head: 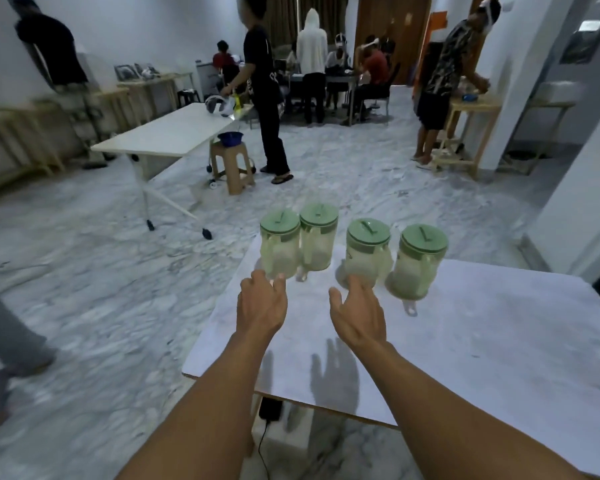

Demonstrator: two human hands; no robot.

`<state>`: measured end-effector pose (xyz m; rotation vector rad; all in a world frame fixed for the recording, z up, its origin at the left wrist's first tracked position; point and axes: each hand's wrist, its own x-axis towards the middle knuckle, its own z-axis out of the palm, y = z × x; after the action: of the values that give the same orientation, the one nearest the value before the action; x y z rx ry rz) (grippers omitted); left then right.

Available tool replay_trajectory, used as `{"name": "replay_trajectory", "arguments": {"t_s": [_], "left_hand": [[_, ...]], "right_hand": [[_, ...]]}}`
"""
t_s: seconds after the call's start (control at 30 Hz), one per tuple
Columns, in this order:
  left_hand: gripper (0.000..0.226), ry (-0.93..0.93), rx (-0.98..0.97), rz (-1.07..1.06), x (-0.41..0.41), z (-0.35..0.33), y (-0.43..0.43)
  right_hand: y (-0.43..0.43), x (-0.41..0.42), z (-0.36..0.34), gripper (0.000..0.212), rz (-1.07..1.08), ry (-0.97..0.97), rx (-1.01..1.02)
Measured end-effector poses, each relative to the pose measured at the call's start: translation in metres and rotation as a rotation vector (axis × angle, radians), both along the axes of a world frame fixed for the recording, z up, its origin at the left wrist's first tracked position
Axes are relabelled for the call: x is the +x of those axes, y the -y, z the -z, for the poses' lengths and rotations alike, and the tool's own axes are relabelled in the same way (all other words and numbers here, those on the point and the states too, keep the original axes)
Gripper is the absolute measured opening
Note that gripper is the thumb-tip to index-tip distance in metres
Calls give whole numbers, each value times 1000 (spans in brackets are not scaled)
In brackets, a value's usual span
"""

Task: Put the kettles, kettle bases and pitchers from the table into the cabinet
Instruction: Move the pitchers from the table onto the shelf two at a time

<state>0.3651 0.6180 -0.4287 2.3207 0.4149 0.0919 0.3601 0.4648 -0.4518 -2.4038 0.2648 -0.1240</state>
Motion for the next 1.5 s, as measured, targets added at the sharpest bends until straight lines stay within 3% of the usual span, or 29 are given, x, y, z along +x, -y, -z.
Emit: {"name": "replay_trajectory", "arguments": {"t_s": [0.23, 0.53, 0.77, 0.97, 1.27, 1.5], "left_hand": [[55, -44, -42, -112, 78, 35, -8], [76, -56, -190, -118, 155, 62, -40], [45, -106, -294, -54, 202, 72, -50], [42, -85, -425, 74, 218, 80, -59], [48, 58, -489, 34, 202, 49, -56], [50, 252, -536, -48, 125, -18, -35]], "right_hand": [[-12, 109, 24, 46, -14, -71, 205], [-52, 204, 38, 57, 193, -183, 568], [-75, 239, 50, 60, 381, -160, 668], [-84, 248, 57, 32, 443, -108, 631], [-79, 221, 26, 38, 396, 4, 595], [-56, 140, -42, 41, 300, 147, 664]]}}
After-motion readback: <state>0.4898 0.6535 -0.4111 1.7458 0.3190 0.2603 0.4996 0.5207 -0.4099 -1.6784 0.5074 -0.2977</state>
